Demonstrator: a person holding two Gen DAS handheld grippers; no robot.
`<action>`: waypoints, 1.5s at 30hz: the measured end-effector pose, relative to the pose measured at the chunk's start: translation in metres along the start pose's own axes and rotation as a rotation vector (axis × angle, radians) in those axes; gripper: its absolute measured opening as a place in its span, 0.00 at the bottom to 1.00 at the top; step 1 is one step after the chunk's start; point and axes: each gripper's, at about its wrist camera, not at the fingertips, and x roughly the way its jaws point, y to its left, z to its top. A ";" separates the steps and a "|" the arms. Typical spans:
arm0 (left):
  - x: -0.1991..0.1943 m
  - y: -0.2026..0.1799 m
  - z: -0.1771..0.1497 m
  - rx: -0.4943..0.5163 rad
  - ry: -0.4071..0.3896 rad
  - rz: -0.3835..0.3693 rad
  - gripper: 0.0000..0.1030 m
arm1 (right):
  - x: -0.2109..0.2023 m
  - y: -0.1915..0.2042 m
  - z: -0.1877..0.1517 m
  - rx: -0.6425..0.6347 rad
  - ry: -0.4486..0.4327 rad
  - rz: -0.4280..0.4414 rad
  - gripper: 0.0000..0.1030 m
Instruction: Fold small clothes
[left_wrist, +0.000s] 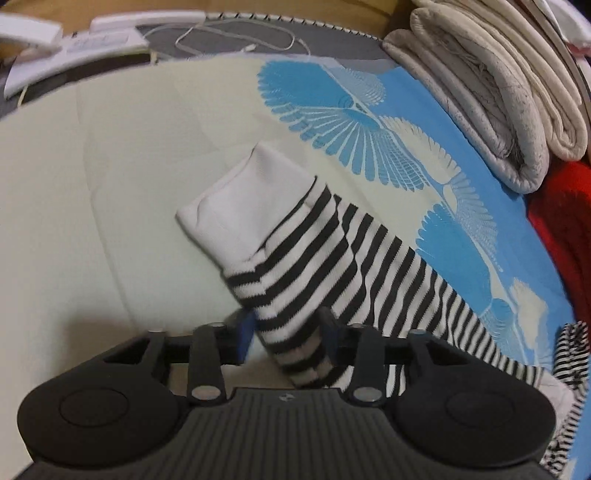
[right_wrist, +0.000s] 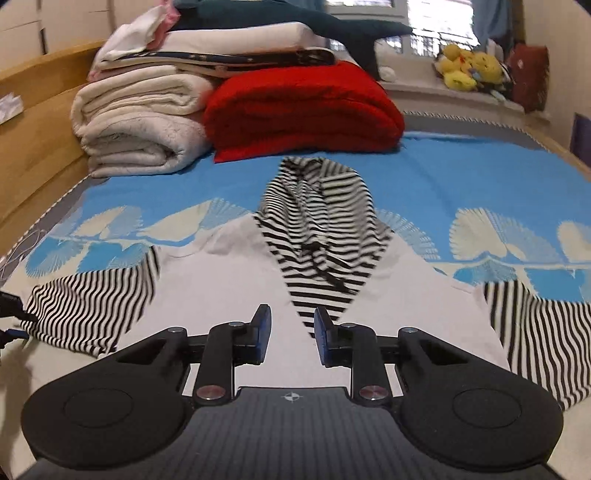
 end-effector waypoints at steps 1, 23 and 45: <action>0.000 -0.004 -0.001 0.022 -0.012 0.015 0.07 | 0.001 -0.004 -0.001 0.007 0.007 -0.012 0.25; -0.152 -0.243 -0.221 0.635 0.129 -0.780 0.33 | -0.006 -0.049 -0.028 0.312 0.112 -0.103 0.17; -0.065 -0.227 -0.170 0.622 0.200 -0.388 0.34 | 0.080 0.031 -0.041 -0.053 0.252 0.139 0.44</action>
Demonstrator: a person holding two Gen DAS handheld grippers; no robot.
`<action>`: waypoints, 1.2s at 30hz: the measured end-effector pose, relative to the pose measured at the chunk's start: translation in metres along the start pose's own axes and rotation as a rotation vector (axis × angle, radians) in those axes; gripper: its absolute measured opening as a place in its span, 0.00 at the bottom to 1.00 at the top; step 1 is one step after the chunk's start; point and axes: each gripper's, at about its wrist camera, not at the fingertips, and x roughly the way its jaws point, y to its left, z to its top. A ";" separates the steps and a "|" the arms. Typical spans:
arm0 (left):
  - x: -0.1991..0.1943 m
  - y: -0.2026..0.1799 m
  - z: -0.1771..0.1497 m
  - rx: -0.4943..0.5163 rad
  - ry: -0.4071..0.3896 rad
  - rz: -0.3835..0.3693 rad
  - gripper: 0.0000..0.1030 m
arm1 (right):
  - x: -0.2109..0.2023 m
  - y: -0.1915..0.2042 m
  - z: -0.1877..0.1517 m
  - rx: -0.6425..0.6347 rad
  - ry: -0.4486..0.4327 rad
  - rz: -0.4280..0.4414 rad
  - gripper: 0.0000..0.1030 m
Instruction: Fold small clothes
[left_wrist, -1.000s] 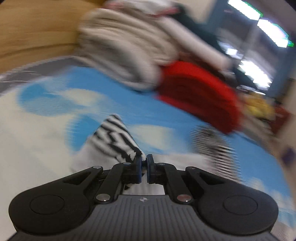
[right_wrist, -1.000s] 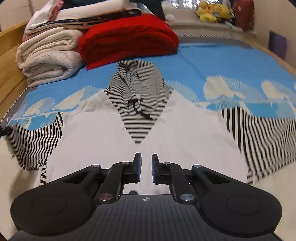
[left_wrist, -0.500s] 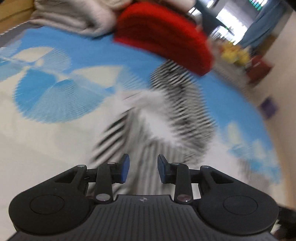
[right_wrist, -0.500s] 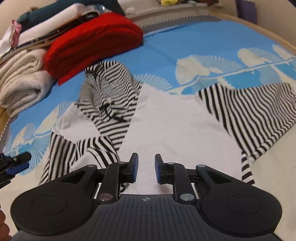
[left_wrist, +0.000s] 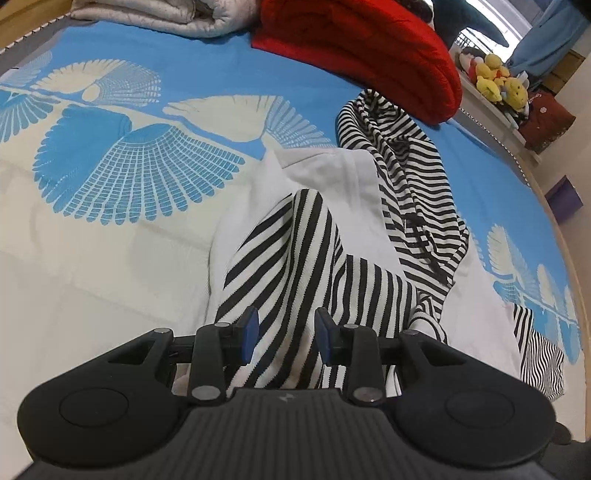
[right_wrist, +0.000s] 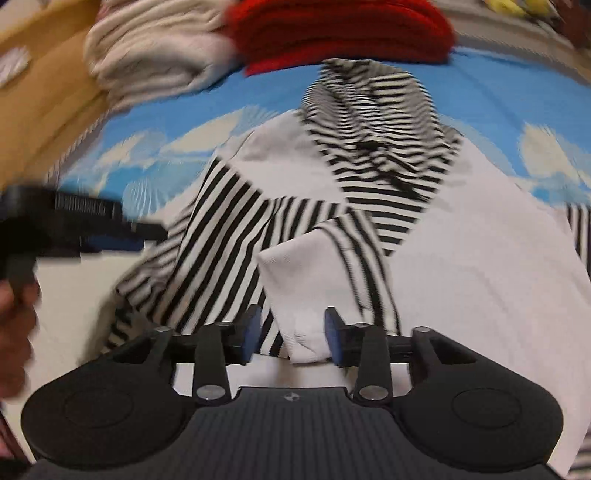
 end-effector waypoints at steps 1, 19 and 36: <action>0.000 0.001 0.001 0.002 0.002 -0.002 0.34 | 0.005 0.003 -0.001 -0.039 0.005 -0.016 0.48; 0.003 0.008 0.012 -0.034 0.002 0.013 0.34 | -0.033 -0.054 0.021 0.181 -0.194 -0.218 0.00; 0.004 0.012 0.007 -0.033 0.018 0.008 0.34 | 0.028 0.020 -0.003 -0.107 -0.018 -0.119 0.50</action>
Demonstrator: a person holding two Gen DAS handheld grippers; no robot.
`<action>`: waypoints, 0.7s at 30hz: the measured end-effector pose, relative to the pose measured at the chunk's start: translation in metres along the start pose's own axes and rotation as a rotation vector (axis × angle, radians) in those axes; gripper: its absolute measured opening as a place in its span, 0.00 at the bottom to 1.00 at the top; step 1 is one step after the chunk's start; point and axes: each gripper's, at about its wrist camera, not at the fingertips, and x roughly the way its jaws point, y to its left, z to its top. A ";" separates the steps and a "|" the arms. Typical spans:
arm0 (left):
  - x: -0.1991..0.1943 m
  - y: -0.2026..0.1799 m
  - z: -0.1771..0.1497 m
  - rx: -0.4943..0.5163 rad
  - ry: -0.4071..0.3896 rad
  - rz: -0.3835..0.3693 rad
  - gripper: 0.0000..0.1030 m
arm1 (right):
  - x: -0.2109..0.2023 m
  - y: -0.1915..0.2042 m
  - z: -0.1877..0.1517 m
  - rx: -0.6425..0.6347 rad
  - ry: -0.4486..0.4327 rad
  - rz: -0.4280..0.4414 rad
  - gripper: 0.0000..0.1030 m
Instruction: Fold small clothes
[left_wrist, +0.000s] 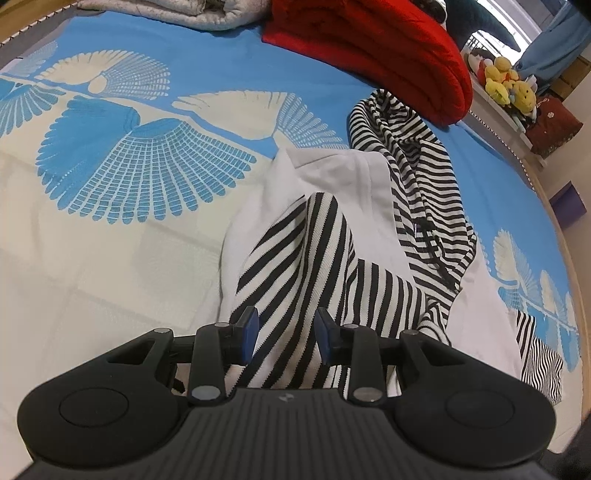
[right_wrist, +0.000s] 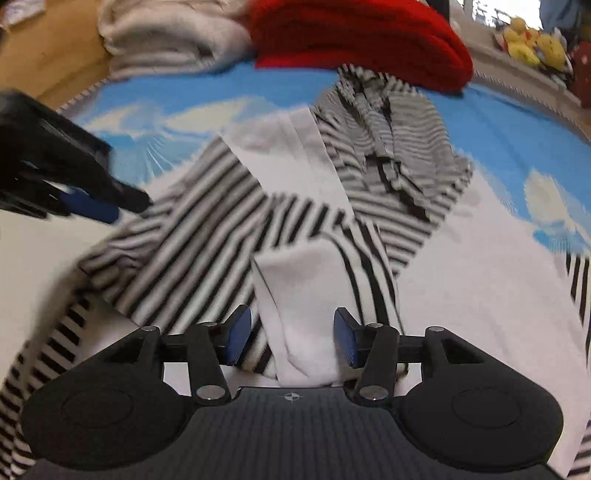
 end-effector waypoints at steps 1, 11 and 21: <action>0.000 0.001 0.001 -0.003 0.000 -0.001 0.34 | 0.005 0.000 -0.002 0.001 0.016 0.000 0.50; -0.004 0.005 0.008 -0.023 -0.014 -0.005 0.34 | -0.015 -0.016 0.004 -0.003 -0.071 -0.133 0.00; 0.001 0.002 0.002 -0.013 -0.004 0.015 0.34 | -0.054 -0.096 0.012 0.345 -0.217 -0.003 0.04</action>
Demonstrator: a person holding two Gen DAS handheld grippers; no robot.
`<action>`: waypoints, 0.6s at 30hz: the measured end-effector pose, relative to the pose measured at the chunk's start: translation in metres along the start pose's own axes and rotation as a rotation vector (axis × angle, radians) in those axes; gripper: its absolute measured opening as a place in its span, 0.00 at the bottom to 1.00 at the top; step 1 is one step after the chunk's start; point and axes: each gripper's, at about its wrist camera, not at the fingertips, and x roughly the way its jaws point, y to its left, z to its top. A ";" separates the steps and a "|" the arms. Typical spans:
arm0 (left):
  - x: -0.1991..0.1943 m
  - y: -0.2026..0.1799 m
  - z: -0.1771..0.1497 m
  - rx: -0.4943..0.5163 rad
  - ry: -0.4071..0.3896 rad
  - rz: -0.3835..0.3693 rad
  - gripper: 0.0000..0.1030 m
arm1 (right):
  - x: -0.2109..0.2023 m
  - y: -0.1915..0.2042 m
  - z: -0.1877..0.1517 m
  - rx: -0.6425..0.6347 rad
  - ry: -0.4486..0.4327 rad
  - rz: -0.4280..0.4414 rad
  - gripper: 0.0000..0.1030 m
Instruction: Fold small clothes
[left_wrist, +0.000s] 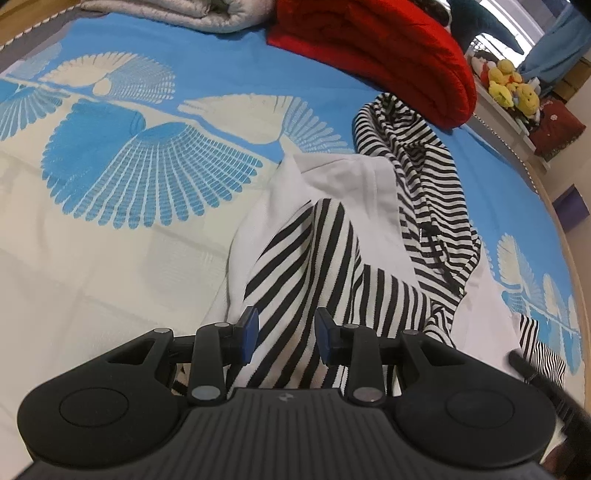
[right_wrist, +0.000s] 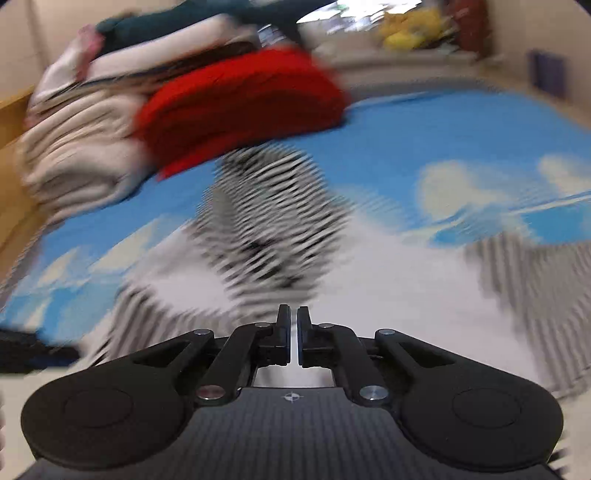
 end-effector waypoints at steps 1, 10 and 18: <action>0.000 0.000 0.000 -0.005 0.001 0.001 0.34 | 0.003 0.014 -0.007 -0.050 0.012 0.038 0.11; -0.008 0.010 0.003 -0.020 -0.009 -0.012 0.34 | 0.038 0.104 -0.067 -0.528 0.073 0.004 0.58; -0.012 0.010 0.008 -0.027 -0.012 -0.035 0.34 | 0.060 0.109 -0.084 -0.648 0.062 -0.165 0.17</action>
